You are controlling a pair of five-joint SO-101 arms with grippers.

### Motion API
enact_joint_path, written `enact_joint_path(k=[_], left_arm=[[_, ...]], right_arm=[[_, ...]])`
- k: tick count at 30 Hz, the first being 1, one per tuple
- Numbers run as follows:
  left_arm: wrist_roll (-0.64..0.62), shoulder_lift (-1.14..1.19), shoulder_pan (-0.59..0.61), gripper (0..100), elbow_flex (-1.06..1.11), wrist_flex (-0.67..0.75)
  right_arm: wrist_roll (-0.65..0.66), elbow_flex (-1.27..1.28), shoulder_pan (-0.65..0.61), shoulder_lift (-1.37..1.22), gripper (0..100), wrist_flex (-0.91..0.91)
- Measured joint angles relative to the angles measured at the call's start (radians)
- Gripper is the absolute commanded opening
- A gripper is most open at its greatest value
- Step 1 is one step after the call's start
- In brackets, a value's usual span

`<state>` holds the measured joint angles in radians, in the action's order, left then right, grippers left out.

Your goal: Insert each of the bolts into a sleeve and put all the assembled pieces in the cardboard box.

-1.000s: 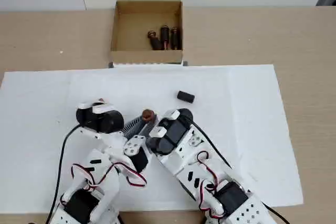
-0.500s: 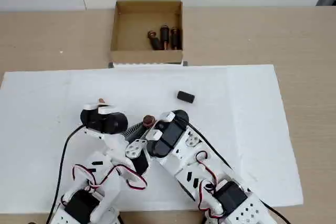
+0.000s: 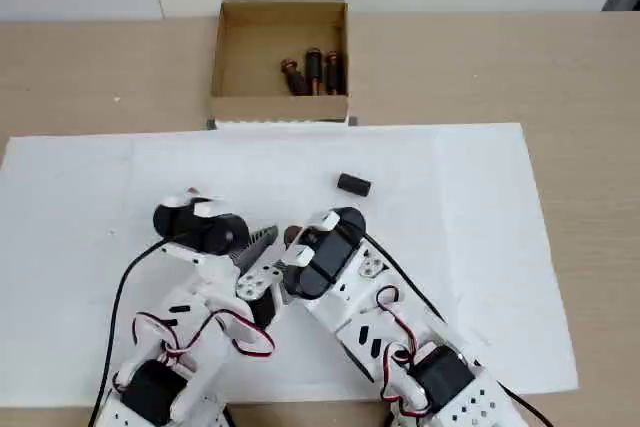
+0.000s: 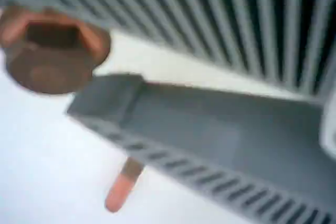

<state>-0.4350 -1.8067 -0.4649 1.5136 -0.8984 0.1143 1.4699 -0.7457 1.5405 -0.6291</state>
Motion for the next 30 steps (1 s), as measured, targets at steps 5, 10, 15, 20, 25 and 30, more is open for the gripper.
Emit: enact_joint_path(k=[5, 10, 15, 20, 25, 30], left_arm=[[0.006, 0.002, 0.002, 18, -0.078, -0.032], [0.006, 0.002, 0.002, 7, -0.16, -0.11], [0.041, 0.002, 0.084, 1, -0.178, -0.117], [0.21, 0.002, 0.261, 1, -0.173, -0.117], [0.339, 0.002, 0.414, 1, -0.084, -0.117], [0.39, 0.002, 0.462, 1, 0.026, -0.117]], right_arm=[[0.0, 0.0, 0.0, 0.0, 0.2, 0.0], [-0.018, 0.0, 0.031, 0.0, 0.2, 0.0], [-0.118, 0.0, 0.135, 0.0, 0.2, 0.0], [-0.242, -0.008, 0.321, 0.0, 0.2, -0.104], [-0.281, -0.078, 0.417, 0.0, 0.2, -0.219], [-0.281, -0.253, 0.423, -0.094, 0.2, -0.269]])
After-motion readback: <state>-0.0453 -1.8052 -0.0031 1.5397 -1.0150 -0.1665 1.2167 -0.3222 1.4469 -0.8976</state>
